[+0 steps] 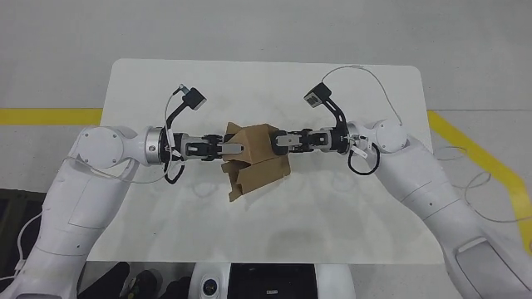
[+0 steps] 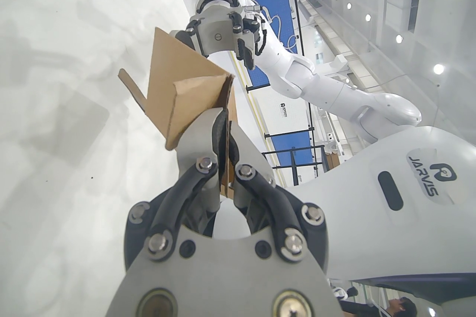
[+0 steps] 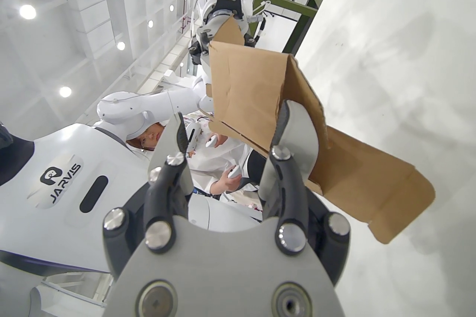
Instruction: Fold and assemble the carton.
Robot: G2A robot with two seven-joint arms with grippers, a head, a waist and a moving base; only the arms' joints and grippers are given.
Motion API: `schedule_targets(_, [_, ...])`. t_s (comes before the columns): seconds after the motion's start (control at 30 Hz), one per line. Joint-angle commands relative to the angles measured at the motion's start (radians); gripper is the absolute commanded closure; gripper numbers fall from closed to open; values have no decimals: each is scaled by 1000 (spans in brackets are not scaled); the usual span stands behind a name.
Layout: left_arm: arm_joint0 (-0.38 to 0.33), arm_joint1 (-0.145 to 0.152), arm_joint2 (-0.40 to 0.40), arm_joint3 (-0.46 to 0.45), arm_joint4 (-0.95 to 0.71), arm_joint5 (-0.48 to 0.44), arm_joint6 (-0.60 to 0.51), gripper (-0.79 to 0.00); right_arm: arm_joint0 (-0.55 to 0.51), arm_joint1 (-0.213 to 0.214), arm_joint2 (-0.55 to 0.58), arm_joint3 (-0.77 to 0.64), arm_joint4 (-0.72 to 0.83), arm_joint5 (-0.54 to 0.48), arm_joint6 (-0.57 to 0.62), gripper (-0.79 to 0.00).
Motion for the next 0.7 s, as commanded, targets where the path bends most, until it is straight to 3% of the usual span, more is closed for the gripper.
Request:
schedule_targets(0.0, [0,1,-1,2,1,0,0,0,1,-1,-6,1,7,-2,-2,-388])
schedule_targets(0.67, [3,9,-5,-1,3,-1,4,0,1,-6,34,-24,88,60,60,-348])
